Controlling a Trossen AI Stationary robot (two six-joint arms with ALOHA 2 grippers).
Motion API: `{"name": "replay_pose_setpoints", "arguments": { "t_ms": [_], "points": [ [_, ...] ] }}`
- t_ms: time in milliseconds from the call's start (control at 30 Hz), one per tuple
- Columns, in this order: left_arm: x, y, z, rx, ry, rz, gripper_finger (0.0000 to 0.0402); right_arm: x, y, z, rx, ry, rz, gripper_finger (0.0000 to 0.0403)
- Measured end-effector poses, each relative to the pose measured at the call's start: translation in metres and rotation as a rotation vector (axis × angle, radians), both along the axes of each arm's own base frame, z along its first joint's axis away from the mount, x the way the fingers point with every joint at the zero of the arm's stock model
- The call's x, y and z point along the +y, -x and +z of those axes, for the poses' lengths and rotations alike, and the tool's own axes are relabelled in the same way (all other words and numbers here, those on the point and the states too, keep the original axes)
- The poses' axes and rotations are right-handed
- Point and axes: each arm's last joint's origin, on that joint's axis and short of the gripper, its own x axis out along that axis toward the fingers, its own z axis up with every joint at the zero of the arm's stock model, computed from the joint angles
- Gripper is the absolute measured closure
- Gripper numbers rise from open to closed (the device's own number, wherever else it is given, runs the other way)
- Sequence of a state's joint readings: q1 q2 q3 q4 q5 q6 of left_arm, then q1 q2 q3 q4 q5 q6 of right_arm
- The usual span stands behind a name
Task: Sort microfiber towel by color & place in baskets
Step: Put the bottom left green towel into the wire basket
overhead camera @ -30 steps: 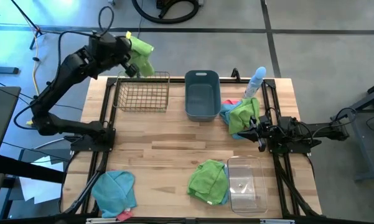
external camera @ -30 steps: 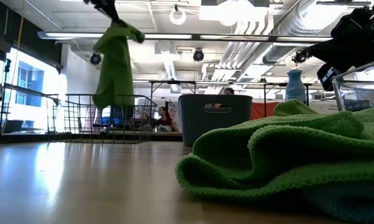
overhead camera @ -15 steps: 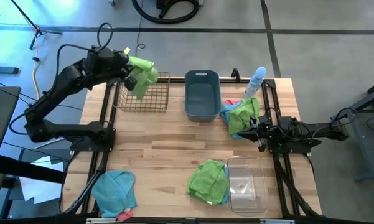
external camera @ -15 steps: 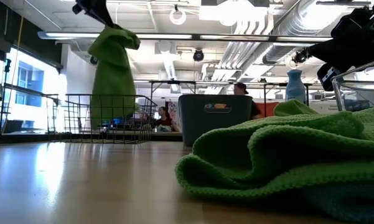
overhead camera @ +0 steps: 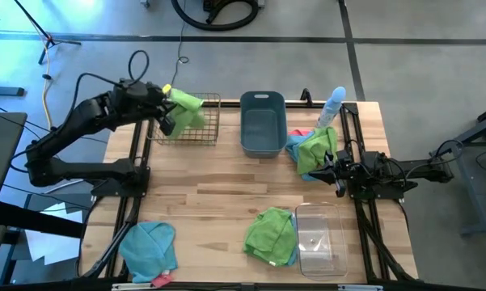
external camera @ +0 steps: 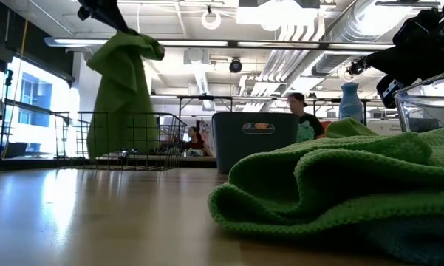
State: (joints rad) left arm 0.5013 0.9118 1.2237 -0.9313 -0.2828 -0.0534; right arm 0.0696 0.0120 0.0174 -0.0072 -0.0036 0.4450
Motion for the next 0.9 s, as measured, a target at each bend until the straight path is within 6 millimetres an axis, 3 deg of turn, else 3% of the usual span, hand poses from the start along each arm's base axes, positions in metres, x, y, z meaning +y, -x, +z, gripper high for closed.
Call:
{"name": "replay_pose_setpoints", "arguments": {
  "t_ms": [167, 333, 567, 700, 900],
  "points": [
    [-0.002, -0.001, -0.001, 0.028, -0.048, 0.006, 0.0401, 0.000, 0.000, 0.000, 0.000, 0.000, 0.000, 0.0402],
    [0.012, -0.015, -0.002, 0.104, -0.142, 0.012, 0.0401, 0.000, 0.000, 0.000, 0.000, 0.000, 0.000, 0.0402],
    [0.052, -0.040, -0.008, 0.291, -0.122, 0.018, 0.0401, 0.000, 0.000, 0.000, 0.000, 0.000, 0.000, 0.0402],
    [0.079, -0.044, -0.012, 0.282, -0.042, 0.064, 0.0401, 0.000, 0.000, 0.000, 0.000, 0.000, 0.000, 0.0402],
    [0.110, -0.044, -0.034, 0.279, 0.139, 0.078, 0.0401, 0.000, 0.000, 0.000, -0.001, 0.000, 0.000, 0.0402]
  ]
}}
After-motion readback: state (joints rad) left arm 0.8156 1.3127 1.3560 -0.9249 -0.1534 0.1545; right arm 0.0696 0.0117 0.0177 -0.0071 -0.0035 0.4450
